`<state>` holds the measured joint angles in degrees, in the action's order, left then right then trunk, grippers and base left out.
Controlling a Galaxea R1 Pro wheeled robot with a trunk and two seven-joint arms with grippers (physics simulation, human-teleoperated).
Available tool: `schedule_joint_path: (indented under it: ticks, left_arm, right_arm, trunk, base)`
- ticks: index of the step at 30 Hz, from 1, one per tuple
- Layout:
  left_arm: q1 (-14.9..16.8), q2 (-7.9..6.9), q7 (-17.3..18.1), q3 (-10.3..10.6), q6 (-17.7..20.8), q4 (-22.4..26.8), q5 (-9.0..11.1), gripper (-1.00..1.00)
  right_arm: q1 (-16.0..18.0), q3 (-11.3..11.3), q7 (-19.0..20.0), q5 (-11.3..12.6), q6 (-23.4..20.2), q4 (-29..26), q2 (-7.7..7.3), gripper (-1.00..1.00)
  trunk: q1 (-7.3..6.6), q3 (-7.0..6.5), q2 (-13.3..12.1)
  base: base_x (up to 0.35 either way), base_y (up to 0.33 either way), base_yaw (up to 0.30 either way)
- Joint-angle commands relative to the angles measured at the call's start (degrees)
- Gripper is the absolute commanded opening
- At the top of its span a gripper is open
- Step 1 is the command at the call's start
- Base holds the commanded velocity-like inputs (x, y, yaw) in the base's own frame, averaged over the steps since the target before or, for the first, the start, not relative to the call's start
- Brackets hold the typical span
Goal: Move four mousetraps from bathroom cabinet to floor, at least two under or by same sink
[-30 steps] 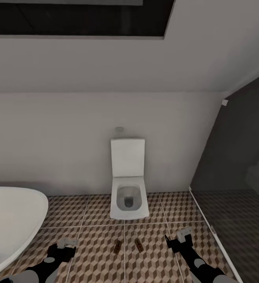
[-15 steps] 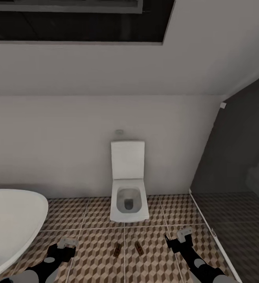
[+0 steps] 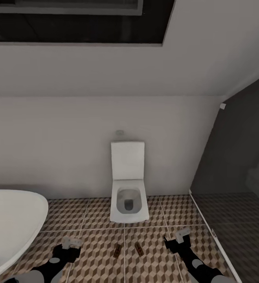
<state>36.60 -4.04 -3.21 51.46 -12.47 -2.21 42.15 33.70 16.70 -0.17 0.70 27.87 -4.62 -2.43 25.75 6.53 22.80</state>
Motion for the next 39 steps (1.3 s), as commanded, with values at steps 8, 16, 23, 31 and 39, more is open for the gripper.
schedule_joint_path:
  ticks: [8,16,23,31,39]
  left_arm:
    - [-1.0,1.85,-0.1,0.3,-0.4,-1.7,0.2,1.0]
    - [-5.5,-1.29,-0.1,0.2,-6.3,-2.0,0.3,1.0]
    - [-9.2,-1.63,-0.1,0.2,-10.4,-2.0,0.3,1.0]
    - [-12.5,-1.14,-0.1,0.2,-13.6,-2.0,0.3,1.0]
    - [-14.4,-0.21,-0.4,0.2,-16.5,-2.0,0.3,1.0]
  right_arm:
    - [0.1,0.0,0.0,0.6,0.4,0.4,0.71,1.0]
    - [-0.2,0.1,0.3,3.8,6.8,3.2,0.18,1.0]
    - [-5.4,0.2,0.2,4.0,11.7,3.7,0.77,1.0]
    - [-11.1,0.2,-0.3,4.0,17.4,3.8,2.4,1.0]
    - [-13.4,0.2,-3.5,4.0,18.1,3.8,5.63,1.0]
  trunk:
    - [0.03,0.12,0.1]
    - [0.03,0.12,0.1]
    - [0.03,0.12,0.1]
    - [0.03,0.12,0.1]
    - [0.03,0.12,0.1]
  base:
    - [0.0,0.0,0.0]
    - [0.0,0.0,0.0]
    - [0.0,0.0,0.0]
    - [0.0,0.0,0.0]
    - [0.0,0.0,0.0]
